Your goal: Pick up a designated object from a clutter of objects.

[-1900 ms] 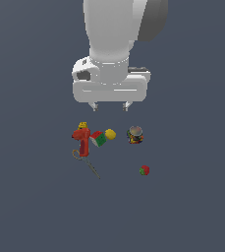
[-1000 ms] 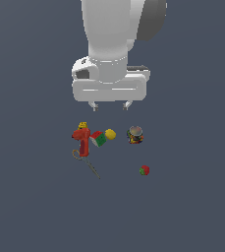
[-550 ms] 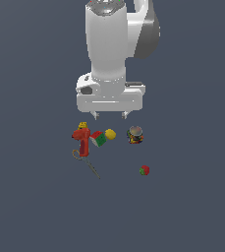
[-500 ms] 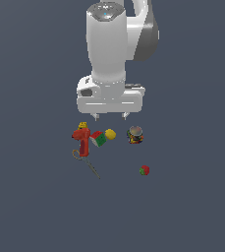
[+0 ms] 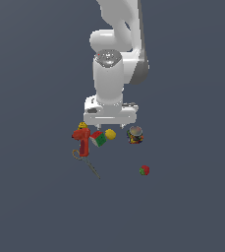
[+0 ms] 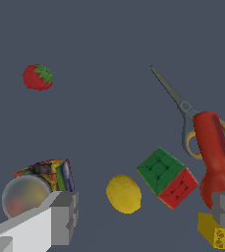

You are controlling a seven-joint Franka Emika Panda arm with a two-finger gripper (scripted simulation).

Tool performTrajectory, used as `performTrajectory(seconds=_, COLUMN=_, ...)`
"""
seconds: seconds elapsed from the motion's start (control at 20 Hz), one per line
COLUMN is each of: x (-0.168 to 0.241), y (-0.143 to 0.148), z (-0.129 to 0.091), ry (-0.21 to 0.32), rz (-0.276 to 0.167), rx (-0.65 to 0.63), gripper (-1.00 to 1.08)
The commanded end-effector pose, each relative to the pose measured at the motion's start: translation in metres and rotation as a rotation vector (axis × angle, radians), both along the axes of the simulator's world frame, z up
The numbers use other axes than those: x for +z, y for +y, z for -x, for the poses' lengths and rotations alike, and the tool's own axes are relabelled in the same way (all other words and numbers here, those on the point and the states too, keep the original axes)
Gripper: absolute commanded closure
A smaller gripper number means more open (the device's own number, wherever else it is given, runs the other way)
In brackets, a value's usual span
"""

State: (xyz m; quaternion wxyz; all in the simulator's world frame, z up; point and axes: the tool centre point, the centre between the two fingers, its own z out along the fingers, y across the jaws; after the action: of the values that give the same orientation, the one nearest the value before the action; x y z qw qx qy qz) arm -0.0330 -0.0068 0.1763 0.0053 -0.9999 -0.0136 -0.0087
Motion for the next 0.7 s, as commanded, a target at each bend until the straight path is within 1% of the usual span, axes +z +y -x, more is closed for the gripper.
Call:
performTrajectory(seconds=0.0, x=-0.023, y=0.000, z=0.012, ry=0.003, rz=0.003, rx=0.005, gripper=-0.92)
performTrajectory(seconds=0.3, x=-0.065, y=0.000, z=0.038, ry=0.011, rz=0.008, rx=0.017, gripper=-0.92)
performTrajectory(seconds=0.65, x=-0.091, y=0.000, z=0.059, ry=0.016, rz=0.010, rx=0.025, gripper=-0.92)
